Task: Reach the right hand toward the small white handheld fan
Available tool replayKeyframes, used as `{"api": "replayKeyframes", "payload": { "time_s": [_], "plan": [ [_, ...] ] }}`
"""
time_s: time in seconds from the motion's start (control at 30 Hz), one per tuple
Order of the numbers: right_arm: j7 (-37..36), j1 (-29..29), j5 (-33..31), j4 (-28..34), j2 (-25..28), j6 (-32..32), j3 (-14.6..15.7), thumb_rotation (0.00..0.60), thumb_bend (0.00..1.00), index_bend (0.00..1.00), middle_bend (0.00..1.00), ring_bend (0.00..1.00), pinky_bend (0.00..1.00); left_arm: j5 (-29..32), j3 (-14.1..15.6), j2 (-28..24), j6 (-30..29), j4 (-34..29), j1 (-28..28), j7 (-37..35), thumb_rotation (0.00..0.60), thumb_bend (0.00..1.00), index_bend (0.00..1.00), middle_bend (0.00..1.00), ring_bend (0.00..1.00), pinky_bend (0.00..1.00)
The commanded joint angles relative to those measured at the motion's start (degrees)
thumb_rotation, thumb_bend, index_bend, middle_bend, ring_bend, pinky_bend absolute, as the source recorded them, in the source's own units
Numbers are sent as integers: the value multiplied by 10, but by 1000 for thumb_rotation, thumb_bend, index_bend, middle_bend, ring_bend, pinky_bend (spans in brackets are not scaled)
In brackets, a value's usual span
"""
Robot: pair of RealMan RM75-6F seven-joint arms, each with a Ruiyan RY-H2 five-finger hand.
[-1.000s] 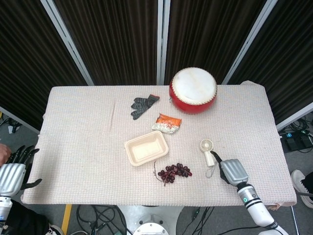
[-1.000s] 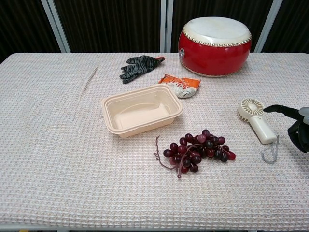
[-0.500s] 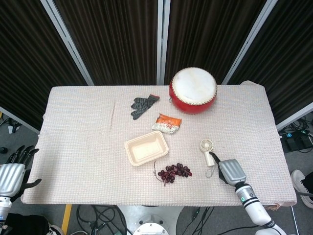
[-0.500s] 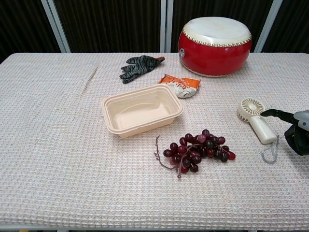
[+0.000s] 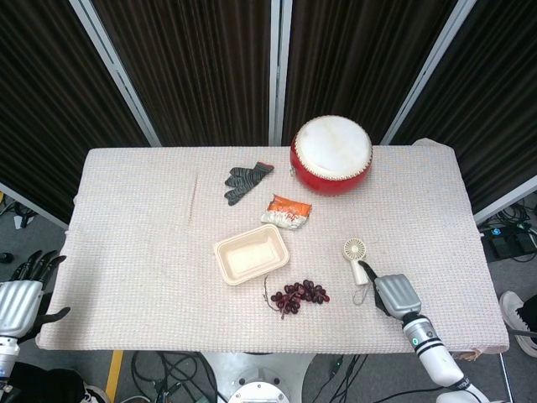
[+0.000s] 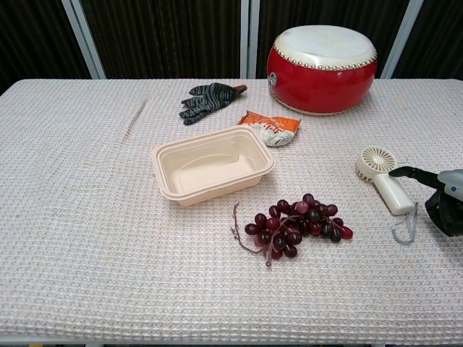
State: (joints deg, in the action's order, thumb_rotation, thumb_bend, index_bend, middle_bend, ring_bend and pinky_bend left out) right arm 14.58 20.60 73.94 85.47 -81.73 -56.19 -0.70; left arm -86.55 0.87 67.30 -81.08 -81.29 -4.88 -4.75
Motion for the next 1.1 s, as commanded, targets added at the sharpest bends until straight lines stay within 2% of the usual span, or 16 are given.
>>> {"api": "replayKeyframes", "payload": {
  "time_s": [0.03,0.43,0.57,0.7,1.1],
  "plan": [
    [-7,2,-8,0,1,8,0,600,1000,0,907,805,714,0,0,0,1,0,0,0,600,0,127,90,0,176],
    [-68,15,-28,16,14,56,2,600,1000,0,907,805,714,0,0,-1,1,-1,-1,0,600,0,127,89,0,176],
    [-77,17,-25,19,18,52,0,600,1000,0,907,805,714,-1,1,-2,1,0,0,-2,600,0,127,89,0,176],
    [-84,12,-7,22,20,24,-4,600,1000,0,907,805,714,-1,1,-2,1,0,-1,-3,600,0,127,89,0,176],
    [-92,-25,78,44,50,-114,-7,600,1000,0,906,805,714,-4,0,-4,-2,-6,-1,-3,600,0,127,89,0,176]
  ]
}}
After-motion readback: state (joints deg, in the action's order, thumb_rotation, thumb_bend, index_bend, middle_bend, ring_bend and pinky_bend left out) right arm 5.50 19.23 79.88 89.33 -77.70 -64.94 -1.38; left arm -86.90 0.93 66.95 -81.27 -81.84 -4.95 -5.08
